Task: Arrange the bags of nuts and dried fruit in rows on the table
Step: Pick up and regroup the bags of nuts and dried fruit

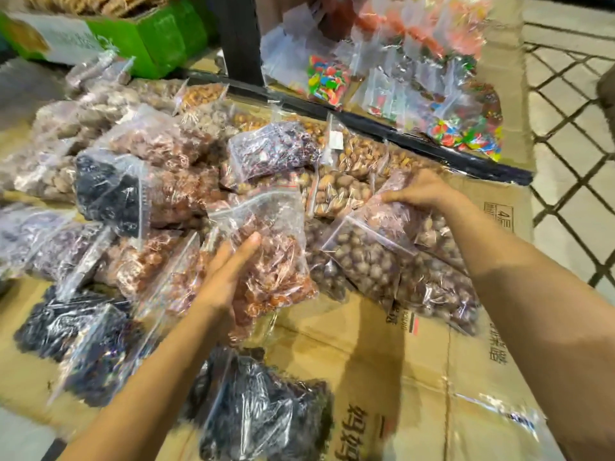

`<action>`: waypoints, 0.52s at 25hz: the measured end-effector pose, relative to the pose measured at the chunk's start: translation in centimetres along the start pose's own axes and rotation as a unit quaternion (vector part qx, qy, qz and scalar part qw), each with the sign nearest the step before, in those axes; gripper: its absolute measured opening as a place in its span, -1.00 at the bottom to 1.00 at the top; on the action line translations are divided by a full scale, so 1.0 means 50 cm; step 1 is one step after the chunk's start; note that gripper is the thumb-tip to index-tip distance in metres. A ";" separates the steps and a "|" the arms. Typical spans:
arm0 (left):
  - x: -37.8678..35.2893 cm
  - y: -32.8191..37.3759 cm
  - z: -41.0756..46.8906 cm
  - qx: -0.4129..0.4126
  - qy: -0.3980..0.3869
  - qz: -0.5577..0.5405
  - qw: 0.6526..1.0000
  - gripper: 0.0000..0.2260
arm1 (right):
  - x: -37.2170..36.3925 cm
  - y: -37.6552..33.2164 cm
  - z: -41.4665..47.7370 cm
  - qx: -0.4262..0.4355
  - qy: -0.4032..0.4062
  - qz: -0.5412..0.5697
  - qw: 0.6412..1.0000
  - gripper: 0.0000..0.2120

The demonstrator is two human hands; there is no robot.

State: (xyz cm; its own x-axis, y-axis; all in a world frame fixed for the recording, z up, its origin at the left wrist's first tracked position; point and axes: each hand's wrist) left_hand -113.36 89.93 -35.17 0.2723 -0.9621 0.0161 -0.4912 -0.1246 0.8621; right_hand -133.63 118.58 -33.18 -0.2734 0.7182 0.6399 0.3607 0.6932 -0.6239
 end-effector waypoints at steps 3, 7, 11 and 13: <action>-0.010 0.011 -0.014 -0.026 0.001 -0.018 0.999 -0.20 | 0.002 -0.005 -0.045 0.020 0.072 -0.026 0.997 -0.44; -0.040 0.017 -0.028 -0.068 0.025 0.013 0.997 -0.38 | -0.006 0.027 -0.116 0.000 0.134 0.085 0.987 -0.26; -0.052 0.017 -0.055 -0.089 0.050 0.064 0.993 -0.39 | -0.011 0.066 -0.185 0.024 0.190 0.211 0.959 0.01; -0.043 0.011 -0.070 -0.088 0.041 0.067 0.993 -0.47 | -0.022 0.080 -0.215 0.034 0.233 0.213 0.948 0.01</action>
State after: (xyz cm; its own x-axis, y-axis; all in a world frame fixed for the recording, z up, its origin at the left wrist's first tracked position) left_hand -111.31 92.77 -32.98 0.2848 -0.9430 0.1723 -0.3769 0.0551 0.9246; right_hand -122.30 119.91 -31.53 0.3133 0.8401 0.4428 0.2876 0.3604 -0.8873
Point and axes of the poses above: each hand's wrist, its own z-axis towards the middle knuckle, its own x-axis out of the back of the hand, y = z × x, and after that the axes turned 15 degrees about z, right-handed
